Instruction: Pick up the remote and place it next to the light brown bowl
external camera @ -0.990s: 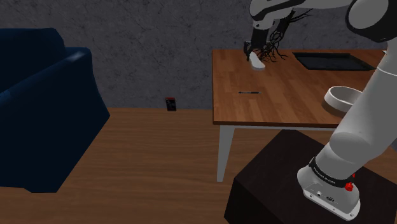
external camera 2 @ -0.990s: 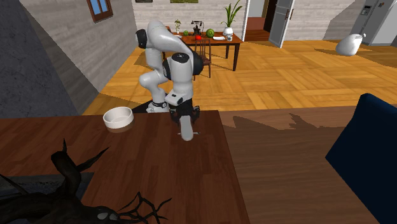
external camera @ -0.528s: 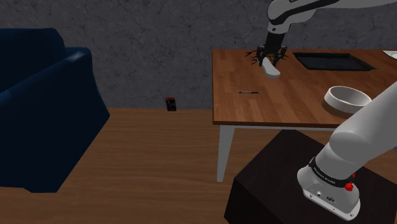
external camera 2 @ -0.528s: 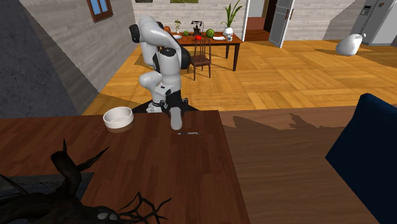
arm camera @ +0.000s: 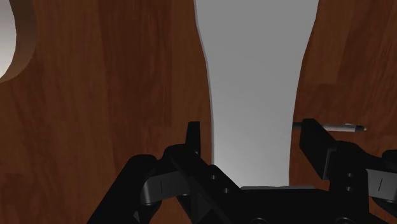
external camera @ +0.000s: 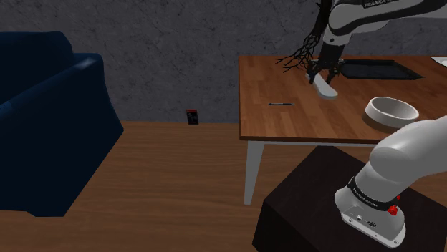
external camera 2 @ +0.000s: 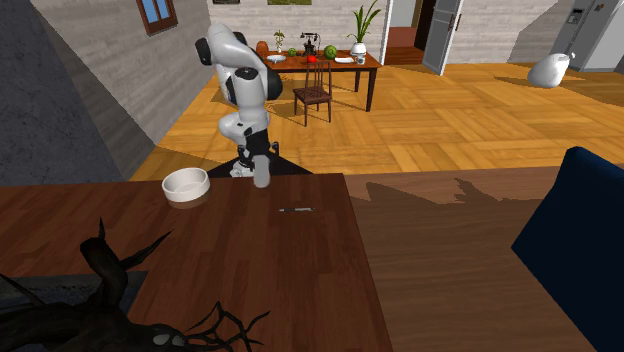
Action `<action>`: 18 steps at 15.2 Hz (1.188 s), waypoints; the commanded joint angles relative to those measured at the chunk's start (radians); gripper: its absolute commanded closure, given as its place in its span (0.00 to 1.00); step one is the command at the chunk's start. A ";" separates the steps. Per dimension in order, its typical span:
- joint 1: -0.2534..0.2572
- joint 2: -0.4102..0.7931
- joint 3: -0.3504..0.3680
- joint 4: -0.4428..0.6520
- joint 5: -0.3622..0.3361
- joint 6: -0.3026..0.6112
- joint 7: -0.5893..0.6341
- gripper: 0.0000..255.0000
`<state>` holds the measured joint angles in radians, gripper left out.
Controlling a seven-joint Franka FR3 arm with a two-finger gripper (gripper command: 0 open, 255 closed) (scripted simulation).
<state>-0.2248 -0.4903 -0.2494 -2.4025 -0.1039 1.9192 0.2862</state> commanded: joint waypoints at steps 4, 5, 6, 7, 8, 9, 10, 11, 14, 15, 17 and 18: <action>-0.048 -0.213 -0.002 -0.144 -0.045 -0.067 -0.014 1.00; -0.059 -0.257 -0.002 -0.171 -0.053 -0.084 -0.019 1.00; -0.071 -0.302 -0.003 -0.197 -0.061 -0.104 -0.024 1.00; -0.083 -0.348 -0.003 -0.222 -0.069 -0.125 -0.030 1.00; -0.095 -0.394 -0.005 -0.245 -0.077 -0.147 -0.036 1.00; -0.109 -0.443 -0.006 -0.269 -0.085 -0.174 -0.045 1.00; -0.111 -0.444 -0.008 -0.282 -0.087 -0.160 -0.045 1.00; -0.112 -0.443 -0.011 -0.295 -0.090 -0.147 -0.045 1.00; -0.116 -0.441 -0.019 -0.334 -0.098 -0.106 -0.044 1.00; -0.118 -0.440 -0.022 -0.347 -0.101 -0.092 -0.044 1.00; -0.120 -0.436 -0.028 -0.372 -0.107 -0.064 -0.044 1.00; -0.122 -0.434 -0.031 -0.384 -0.110 -0.050 -0.044 1.00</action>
<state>-0.3458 -0.9266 -0.2781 -2.7728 -0.2113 1.8532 0.2412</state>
